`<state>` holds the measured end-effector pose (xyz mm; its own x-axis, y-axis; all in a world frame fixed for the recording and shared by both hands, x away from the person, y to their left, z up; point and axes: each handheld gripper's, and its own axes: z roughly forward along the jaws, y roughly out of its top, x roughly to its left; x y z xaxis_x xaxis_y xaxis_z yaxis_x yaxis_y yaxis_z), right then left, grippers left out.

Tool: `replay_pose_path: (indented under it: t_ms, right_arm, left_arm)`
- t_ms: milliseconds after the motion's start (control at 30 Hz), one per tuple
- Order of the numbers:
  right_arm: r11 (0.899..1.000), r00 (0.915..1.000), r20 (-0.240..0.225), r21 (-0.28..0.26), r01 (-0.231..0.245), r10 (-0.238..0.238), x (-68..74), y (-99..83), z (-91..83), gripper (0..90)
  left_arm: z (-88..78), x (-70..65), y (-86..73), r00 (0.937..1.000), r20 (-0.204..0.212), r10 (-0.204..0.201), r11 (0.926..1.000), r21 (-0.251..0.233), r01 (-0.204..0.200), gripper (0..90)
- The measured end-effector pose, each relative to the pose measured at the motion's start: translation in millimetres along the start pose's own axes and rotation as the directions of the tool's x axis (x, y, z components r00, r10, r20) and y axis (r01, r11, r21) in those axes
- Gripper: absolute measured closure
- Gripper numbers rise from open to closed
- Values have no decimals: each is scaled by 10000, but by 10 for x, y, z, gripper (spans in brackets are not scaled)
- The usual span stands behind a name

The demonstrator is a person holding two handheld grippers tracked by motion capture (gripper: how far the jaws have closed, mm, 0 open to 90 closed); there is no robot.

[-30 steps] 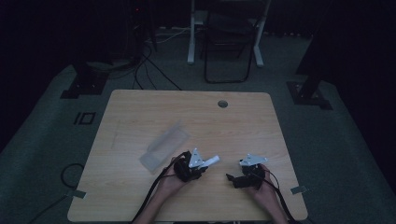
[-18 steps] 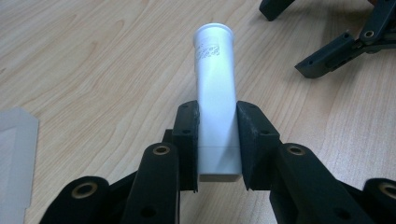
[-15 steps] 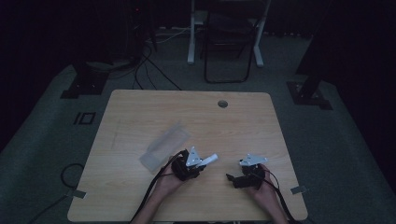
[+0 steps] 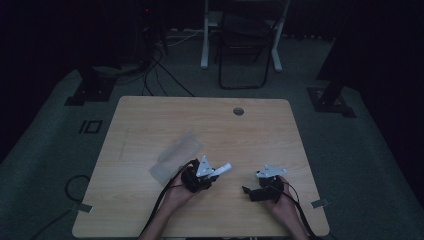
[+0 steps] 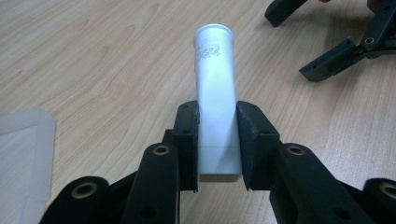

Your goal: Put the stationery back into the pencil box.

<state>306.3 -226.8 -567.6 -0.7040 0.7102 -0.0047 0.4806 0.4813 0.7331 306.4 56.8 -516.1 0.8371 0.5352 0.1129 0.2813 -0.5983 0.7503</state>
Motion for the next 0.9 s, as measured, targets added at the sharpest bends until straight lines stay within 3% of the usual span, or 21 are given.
replay_pose_path:
  t_ms: [900]
  right_arm:
    - [10000, 10000, 1, -3, 6, -6, 0, 0, 0, 123]
  left_arm:
    - [-92, 65, -11, 9998, -177, 17, 9999, -107, -19, 713]
